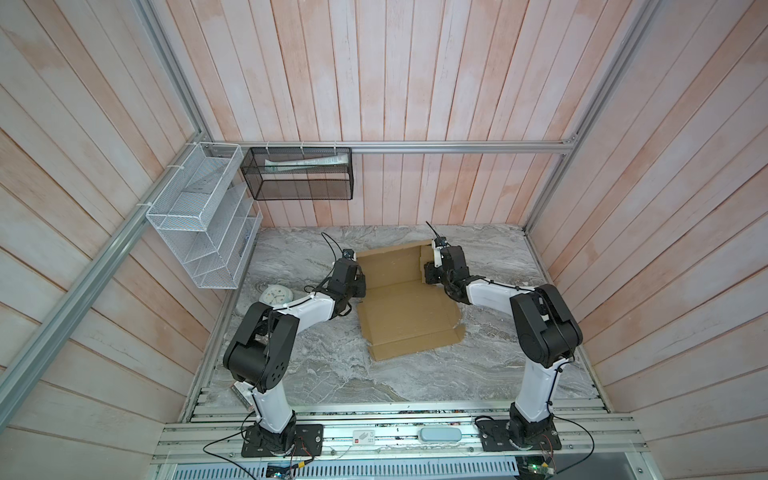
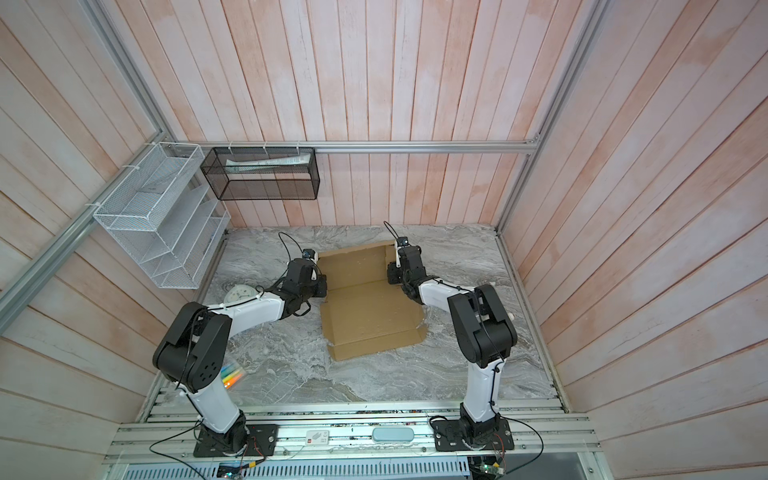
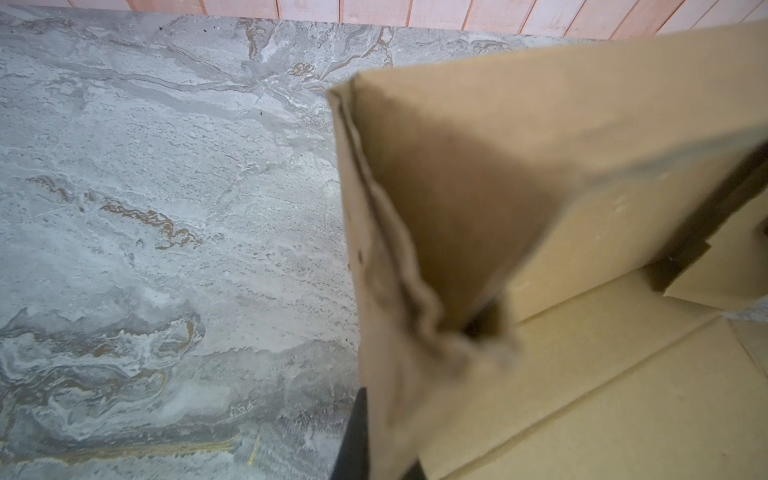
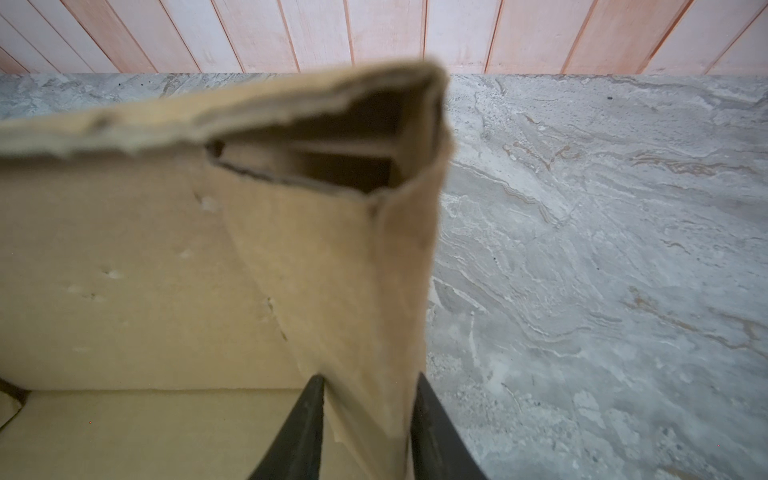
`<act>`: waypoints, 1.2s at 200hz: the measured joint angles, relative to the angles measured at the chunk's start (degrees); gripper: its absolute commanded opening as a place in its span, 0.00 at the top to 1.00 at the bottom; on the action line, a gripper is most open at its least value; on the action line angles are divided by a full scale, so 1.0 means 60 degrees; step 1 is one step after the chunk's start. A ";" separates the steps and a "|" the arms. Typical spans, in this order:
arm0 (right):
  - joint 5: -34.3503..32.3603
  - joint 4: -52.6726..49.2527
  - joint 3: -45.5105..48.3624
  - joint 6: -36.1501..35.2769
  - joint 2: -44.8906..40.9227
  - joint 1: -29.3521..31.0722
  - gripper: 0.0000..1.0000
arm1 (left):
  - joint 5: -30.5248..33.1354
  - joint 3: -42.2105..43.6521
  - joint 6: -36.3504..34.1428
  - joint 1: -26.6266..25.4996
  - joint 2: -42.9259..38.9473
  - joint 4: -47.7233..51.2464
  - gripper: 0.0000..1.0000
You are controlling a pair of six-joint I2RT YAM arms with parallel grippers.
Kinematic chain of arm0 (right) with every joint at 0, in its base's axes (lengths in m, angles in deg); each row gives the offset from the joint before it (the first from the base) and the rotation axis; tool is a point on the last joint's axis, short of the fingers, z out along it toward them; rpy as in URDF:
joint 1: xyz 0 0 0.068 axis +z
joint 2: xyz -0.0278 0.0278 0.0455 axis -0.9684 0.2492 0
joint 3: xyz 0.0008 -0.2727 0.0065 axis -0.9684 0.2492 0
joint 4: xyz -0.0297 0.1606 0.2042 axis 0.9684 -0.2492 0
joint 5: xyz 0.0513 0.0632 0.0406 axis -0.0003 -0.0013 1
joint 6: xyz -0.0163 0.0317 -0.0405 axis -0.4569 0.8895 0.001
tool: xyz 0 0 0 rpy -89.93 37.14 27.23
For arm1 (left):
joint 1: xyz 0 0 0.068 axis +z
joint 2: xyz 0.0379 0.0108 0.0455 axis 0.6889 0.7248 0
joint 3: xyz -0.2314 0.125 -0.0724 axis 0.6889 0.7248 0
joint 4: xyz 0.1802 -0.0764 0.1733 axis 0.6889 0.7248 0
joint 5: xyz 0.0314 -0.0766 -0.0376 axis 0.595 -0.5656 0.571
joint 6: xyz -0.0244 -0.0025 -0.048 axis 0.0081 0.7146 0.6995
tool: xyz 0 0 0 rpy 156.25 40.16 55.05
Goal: Fold the paper box
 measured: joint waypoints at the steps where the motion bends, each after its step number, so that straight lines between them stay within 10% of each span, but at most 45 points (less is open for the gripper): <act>1: 0.0000 0.0000 0.0000 0.0000 0.0004 0.0000 0.66 | 0.0000 0.0000 -0.0004 0.0000 0.0004 0.0004 1.00; 240: -0.1763 -0.0423 -0.0561 0.0120 0.0652 0.0401 0.80 | 0.0000 -0.0375 -0.0015 0.0033 0.0153 0.0433 1.00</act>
